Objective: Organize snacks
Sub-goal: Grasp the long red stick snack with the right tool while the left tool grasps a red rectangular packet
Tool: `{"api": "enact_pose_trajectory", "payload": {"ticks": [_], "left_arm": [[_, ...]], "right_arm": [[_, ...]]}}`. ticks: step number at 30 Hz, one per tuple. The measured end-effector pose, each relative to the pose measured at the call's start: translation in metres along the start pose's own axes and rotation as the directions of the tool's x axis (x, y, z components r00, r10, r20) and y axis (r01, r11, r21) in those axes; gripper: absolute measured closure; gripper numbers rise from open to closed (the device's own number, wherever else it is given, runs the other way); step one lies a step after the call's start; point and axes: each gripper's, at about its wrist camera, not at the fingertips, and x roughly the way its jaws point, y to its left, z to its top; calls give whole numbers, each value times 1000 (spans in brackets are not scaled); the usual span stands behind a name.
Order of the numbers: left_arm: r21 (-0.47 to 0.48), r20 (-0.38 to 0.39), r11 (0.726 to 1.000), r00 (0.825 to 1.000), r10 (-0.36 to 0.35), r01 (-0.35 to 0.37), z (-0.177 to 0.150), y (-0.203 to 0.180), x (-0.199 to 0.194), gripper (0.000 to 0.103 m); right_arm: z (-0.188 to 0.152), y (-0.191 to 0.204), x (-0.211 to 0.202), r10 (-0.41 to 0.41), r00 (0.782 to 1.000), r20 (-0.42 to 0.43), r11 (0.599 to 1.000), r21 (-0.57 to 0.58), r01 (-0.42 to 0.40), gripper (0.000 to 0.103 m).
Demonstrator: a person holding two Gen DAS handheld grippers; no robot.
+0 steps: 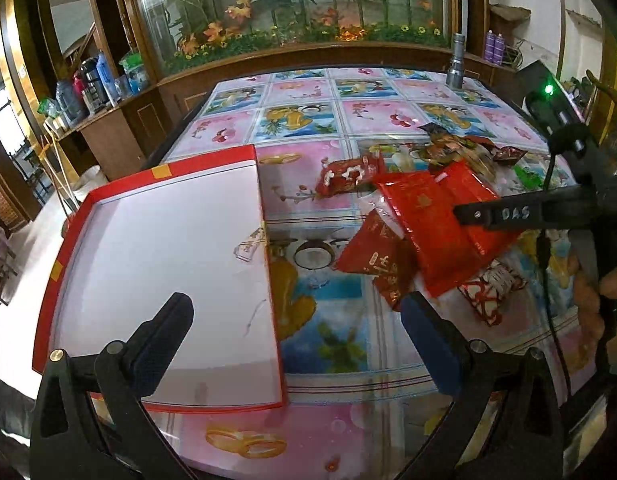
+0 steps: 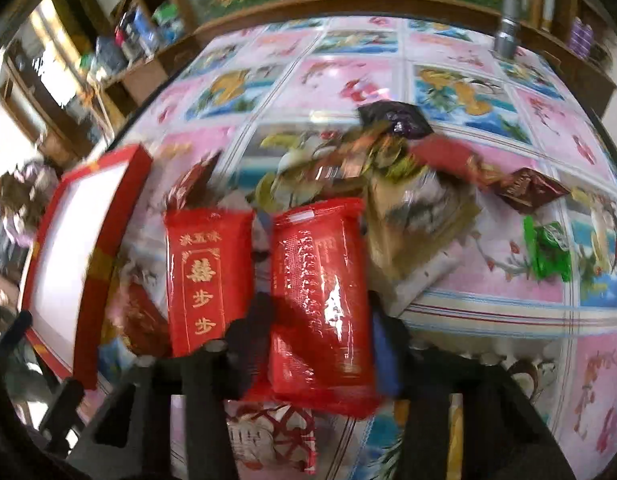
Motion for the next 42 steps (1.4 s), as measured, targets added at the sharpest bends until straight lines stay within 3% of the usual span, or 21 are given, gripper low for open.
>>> {"api": "enact_pose_trajectory", "payload": {"ticks": [1, 2, 3, 6, 11, 15, 21, 23, 25, 28, 32, 36, 40, 42], "left_arm": [[-6, -3, 1000, 1000, -12, 12, 1, -1, 0, 0], [-10, -7, 1000, 1000, -24, 24, 3, -2, 1, 0], [-13, -11, 999, 999, -31, 31, 4, -3, 1, 0], [-15, -32, 998, 998, -57, 57, 13, -14, 6, 0], [17, -48, 1000, 999, -22, 22, 28, -37, 15, 0], [26, -85, 999, 996, -32, 34, 42, -57, 32, 0], [-10, -154, 999, 988, -31, 30, 59, -81, 63, 0], [4, -177, 1000, 984, 7, -7, 62, -89, 75, 0], [4, -191, 1000, 981, 19, -18, 62, -94, 84, 0], [-2, -196, 999, 979, 48, -49, 62, -95, 91, 0], [-23, -213, 999, 976, 32, -38, 61, -92, 101, 0], [-79, -193, 997, 981, -35, 20, 55, -86, 99, 12], [-51, -175, 998, 984, -37, 29, 56, -93, 91, 48], [-29, -168, 999, 985, -49, 45, 55, -97, 88, 52]], "right_arm": [[0, 1, 1, 25, 1000, -4, 1000, -19, -25, 67], [0, 1, 1, 47, 999, -6, 999, -20, -47, 81], [-1, -2, 0, 81, 997, -11, 997, -10, -81, 87], [-3, -14, -1, 125, 992, -17, 992, 2, -125, 88], [-2, -36, -3, 78, 997, -14, 997, -9, -78, 87], [-7, -49, -7, 126, 992, -5, 992, -7, -126, 87], [-16, -73, -4, 287, 954, 91, 957, 6, -288, 88], [-15, -80, -2, 331, 939, 95, 943, 14, -333, 88], [-15, -84, -1, 350, 932, 95, 935, 29, -354, 89], [-16, -87, -4, 333, 938, 97, 941, 34, -337, 89], [-15, -97, -3, 358, 929, 95, 927, 87, -366, 87], [-16, -96, -5, 355, 930, 93, 929, 82, -362, 87], [-16, -98, -3, 362, 928, 93, 925, 89, -370, 87], [-16, -97, -3, 357, 929, 94, 927, 84, -365, 87]]}}
